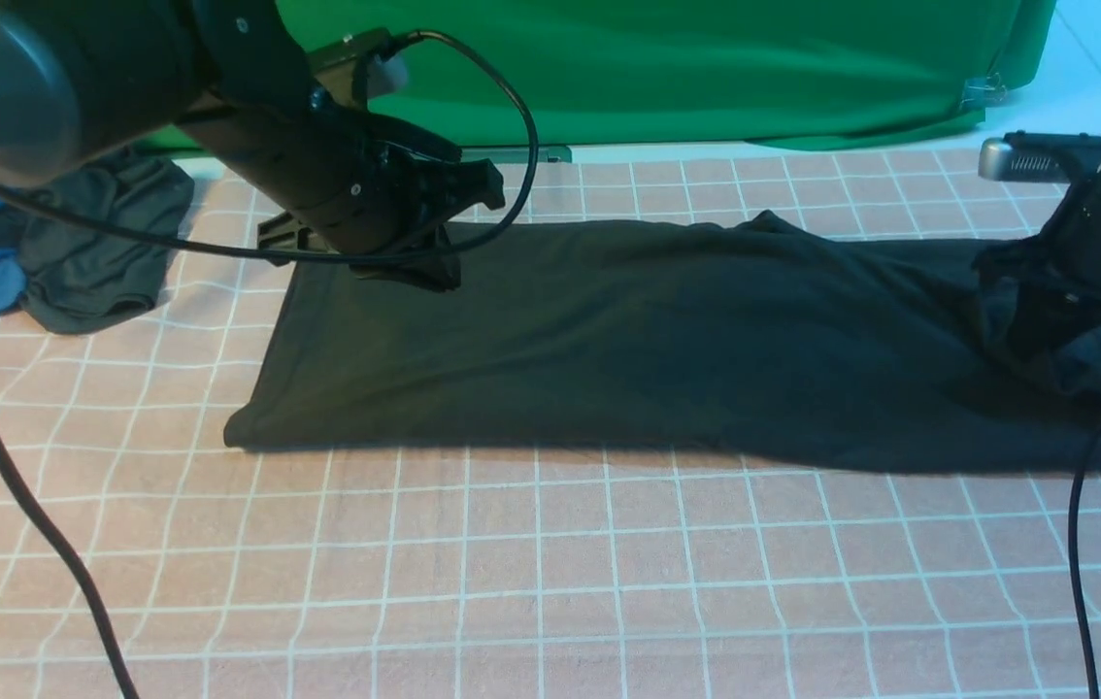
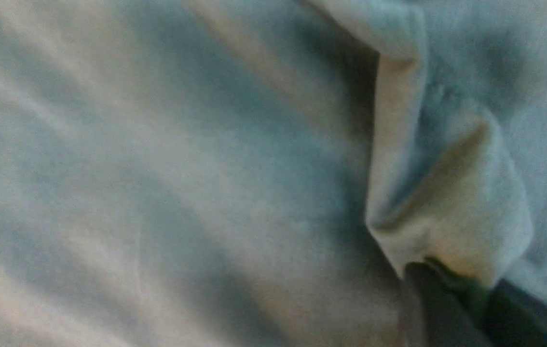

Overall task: Fold a long-sleeved shirt over a pink coffee tablecloth.
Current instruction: 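Pull the folded dark garment lengthwise by its ends to straighten it flat on the table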

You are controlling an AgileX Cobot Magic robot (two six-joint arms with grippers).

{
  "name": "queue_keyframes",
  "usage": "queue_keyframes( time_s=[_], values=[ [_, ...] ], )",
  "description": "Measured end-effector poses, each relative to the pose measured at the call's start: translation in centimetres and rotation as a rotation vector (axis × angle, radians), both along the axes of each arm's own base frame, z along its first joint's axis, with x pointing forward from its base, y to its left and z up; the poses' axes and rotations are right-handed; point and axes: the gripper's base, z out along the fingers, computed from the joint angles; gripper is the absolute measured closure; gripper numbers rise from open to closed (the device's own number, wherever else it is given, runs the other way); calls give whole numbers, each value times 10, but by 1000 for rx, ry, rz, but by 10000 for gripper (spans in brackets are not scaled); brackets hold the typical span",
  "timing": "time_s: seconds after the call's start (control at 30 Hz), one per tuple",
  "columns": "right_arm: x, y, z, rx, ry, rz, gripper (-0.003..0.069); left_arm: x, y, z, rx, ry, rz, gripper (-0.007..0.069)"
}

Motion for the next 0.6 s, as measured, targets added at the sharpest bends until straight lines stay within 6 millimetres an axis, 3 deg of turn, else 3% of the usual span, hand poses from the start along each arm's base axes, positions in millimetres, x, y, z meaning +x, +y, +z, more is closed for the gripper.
queue_keyframes(
  time_s=[0.13,0.37,0.6],
  values=[
    [4,-1,8,-7,-32,21,604,0,0,0,0,-2,1,611],
    [25,-15,39,-40,-218,28,603,0,0,0,-1,-3,1,611],
    [35,-28,36,-56,-288,0,603,-2,0,-1,4,19,-5,611]
  ],
)
